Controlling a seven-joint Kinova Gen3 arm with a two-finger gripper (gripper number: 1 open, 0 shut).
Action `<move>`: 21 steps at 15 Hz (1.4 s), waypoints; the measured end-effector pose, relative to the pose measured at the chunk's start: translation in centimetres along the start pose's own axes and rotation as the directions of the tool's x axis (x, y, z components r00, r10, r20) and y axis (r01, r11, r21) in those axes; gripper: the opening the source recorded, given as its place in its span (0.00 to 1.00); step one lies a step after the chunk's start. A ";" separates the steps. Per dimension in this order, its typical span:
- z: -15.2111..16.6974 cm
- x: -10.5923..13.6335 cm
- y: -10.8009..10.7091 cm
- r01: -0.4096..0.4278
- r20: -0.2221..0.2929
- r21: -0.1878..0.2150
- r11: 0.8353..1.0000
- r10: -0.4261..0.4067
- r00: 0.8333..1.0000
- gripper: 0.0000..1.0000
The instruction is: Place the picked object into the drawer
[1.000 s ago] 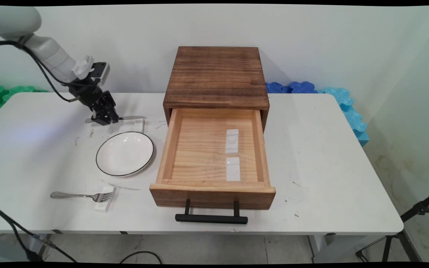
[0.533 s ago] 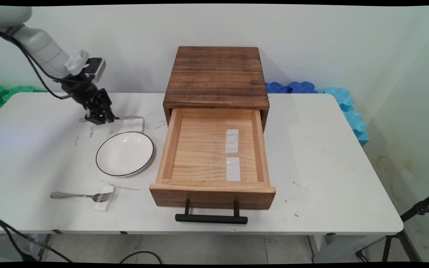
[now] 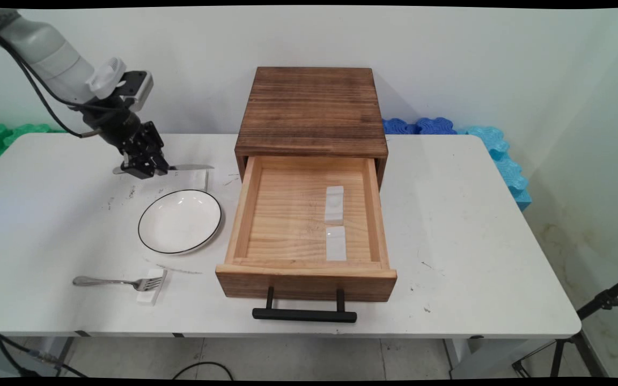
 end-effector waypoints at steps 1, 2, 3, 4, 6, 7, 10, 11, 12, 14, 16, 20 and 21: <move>-0.3 0.6 0.4 0.001 -0.005 0.002 1.000 -0.001 1.000 0.00; -0.6 1.0 0.6 0.002 -0.008 0.004 1.000 -0.002 1.000 0.00; -0.9 1.6 0.9 0.003 -0.014 0.006 1.000 -0.003 1.000 0.00; -1.2 2.4 1.2 0.004 -0.021 0.010 1.000 -0.004 1.000 0.00; -1.8 3.7 1.8 0.008 -0.033 0.015 1.000 -0.007 0.999 0.00; -1.9 4.2 1.9 0.008 -0.038 0.017 1.000 -0.008 0.999 0.00; -2.3 6.3 2.7 0.009 -0.057 0.022 1.000 -0.008 0.998 0.00; -2.3 6.9 2.9 0.009 -0.062 0.023 1.000 -0.007 0.998 0.00; -2.3 7.7 3.1 0.007 -0.069 0.025 1.000 -0.006 0.998 0.00; -2.2 9.1 3.4 0.006 -0.084 0.029 1.000 -0.004 0.996 0.00; -1.9 10.2 3.6 0.006 -0.095 0.031 0.999 -0.003 0.995 0.00; -0.8 13.1 3.8 0.003 -0.119 0.039 0.999 0.001 0.993 0.00; -0.5 13.8 3.9 0.002 -0.124 0.041 0.999 0.003 0.992 0.00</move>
